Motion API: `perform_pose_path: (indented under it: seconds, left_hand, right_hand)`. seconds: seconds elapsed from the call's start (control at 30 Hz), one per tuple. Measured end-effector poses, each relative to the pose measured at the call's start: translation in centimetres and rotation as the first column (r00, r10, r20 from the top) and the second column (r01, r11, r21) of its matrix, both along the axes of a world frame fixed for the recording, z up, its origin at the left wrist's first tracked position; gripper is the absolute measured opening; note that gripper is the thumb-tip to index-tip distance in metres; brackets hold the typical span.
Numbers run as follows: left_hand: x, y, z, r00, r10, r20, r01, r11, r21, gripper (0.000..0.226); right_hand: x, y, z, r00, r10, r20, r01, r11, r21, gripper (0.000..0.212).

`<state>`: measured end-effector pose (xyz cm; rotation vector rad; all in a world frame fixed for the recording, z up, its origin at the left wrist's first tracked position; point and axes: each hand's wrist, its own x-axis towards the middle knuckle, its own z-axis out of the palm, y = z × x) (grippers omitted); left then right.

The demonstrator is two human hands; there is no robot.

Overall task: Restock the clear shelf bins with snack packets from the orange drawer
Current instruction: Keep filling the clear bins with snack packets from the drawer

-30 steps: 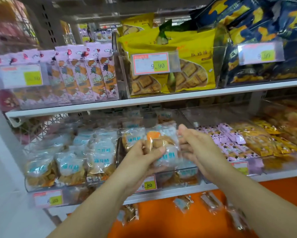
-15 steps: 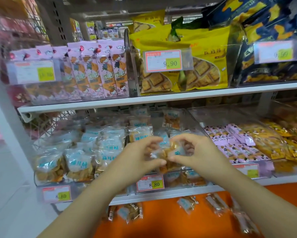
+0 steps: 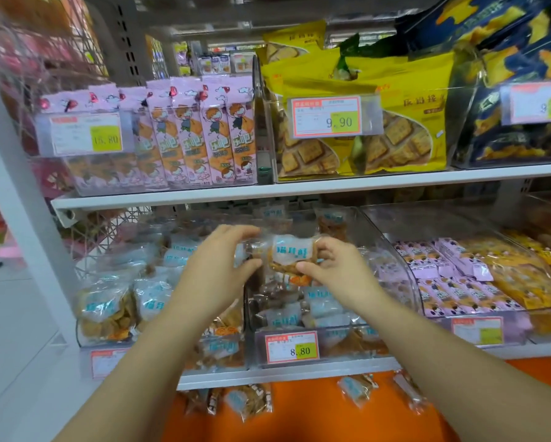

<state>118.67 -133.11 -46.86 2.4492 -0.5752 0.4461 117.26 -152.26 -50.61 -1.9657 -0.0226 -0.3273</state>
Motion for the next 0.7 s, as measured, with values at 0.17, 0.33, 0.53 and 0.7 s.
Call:
perform_pose_path:
  seconds: [0.17,0.33,0.53,0.7]
  left_hand:
    - [0.7,-0.2,-1.9,1.0,0.019,-0.021,-0.008,0.904,0.428,0.039]
    - [1.4,-0.6,-3.5,0.999,0.029,-0.014,-0.015,0.793,0.609,0.045]
    - [1.9,-0.7,-4.1,0.998,0.023,0.056,-0.049,0.85,0.524,0.037]
    - [3.0,-1.5,-4.0,0.996,0.04,0.08,-0.071,0.898,0.435,0.034]
  right_hand:
    - [3.1,2.4,-2.9,0.997,-0.071,-0.04,0.059,0.967,-0.248,0.021]
    - [3.1,1.9,-3.3,0.998,-0.055,-0.018,0.051,0.979,-0.198,0.038]
    - [4.9,-3.1,-2.1,0.958,-0.282,0.043,0.284,0.957,-0.063,0.038]
    - [9.6,-6.3,-2.2,0.885,-0.444,-0.14,0.355,0.838,-0.414,0.035]
